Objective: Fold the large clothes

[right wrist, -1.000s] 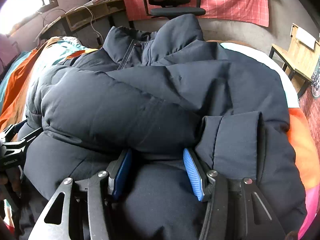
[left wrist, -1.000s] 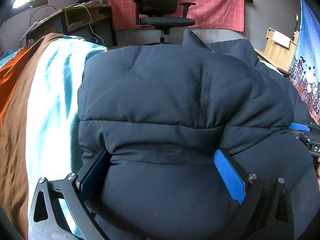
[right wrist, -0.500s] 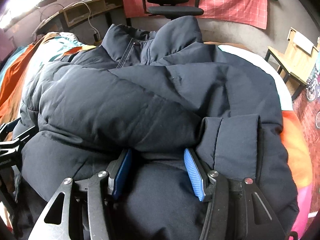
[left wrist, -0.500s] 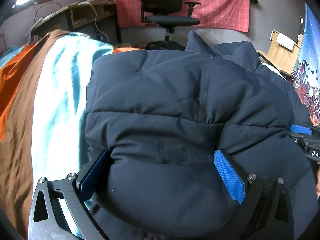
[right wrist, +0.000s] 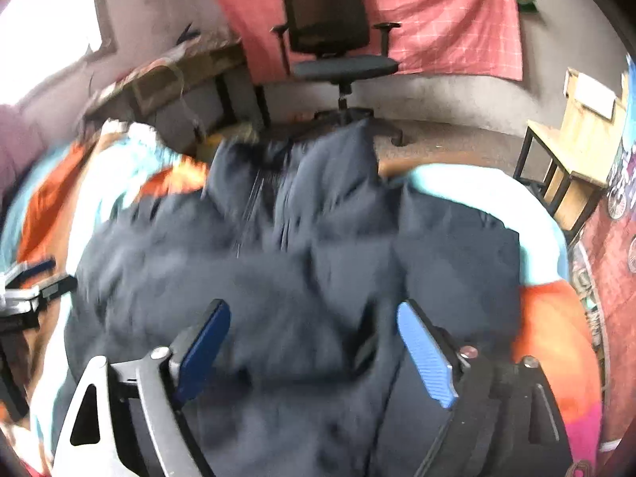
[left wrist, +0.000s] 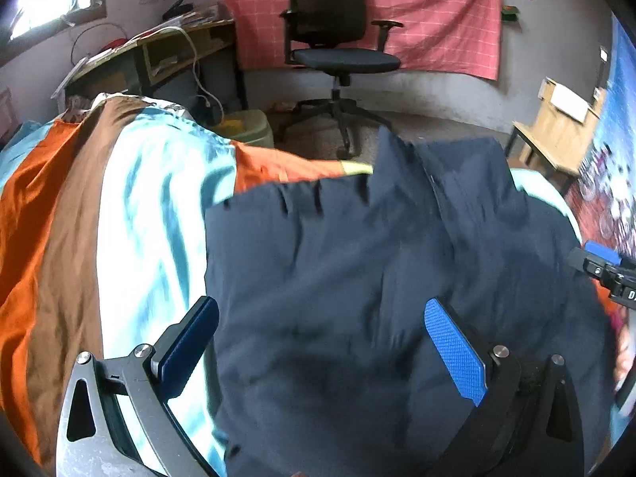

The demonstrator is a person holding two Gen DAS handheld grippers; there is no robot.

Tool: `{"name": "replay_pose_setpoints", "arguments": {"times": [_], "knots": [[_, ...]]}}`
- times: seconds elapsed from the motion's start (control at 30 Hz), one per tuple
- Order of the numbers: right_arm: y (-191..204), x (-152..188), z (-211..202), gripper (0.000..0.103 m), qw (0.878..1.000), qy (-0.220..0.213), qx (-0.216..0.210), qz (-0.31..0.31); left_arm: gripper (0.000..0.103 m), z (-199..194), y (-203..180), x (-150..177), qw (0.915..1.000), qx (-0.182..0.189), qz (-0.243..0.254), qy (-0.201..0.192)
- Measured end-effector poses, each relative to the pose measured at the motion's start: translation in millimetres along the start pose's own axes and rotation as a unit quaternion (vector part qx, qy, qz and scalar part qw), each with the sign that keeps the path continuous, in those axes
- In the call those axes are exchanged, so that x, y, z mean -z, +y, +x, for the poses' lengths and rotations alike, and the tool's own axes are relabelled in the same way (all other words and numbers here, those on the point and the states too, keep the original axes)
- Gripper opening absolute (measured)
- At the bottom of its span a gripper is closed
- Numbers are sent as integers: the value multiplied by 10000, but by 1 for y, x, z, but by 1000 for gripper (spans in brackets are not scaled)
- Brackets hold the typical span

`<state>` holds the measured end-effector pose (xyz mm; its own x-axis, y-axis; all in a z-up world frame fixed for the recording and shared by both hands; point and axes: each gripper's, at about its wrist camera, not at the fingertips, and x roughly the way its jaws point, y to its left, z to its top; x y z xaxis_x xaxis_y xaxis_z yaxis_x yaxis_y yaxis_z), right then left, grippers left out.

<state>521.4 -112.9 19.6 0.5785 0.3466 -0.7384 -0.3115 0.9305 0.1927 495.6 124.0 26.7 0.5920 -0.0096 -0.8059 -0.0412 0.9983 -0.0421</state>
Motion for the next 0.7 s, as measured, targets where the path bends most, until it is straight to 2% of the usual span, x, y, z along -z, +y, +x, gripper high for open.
{"name": "replay_pose_setpoints", "arguments": {"times": [0.13, 0.23, 0.37, 0.5, 0.6, 0.7], "knots": [[-18, -41, 39, 87, 9983, -86, -89, 566, 102, 23, -10, -35, 9998, 28, -195, 56], [-27, -64, 63, 87, 9948, -236, -186, 976, 102, 43, -17, -55, 9997, 88, -188, -141], [-27, -92, 93, 87, 9929, -388, -225, 1099, 102, 74, -20, -83, 9990, 79, -353, -260], [-32, -100, 119, 87, 9894, -447, -62, 1383, 102, 98, -13, -99, 9958, 321, -743, -434], [-36, -96, 132, 86, 9884, -466, 126, 1442, 102, 120, -11, -106, 9923, 471, -1099, -325], [-41, -88, 142, 72, 9866, -453, 123, 1563, 102, 137, -12, -110, 9890, 652, -1312, -222]]}}
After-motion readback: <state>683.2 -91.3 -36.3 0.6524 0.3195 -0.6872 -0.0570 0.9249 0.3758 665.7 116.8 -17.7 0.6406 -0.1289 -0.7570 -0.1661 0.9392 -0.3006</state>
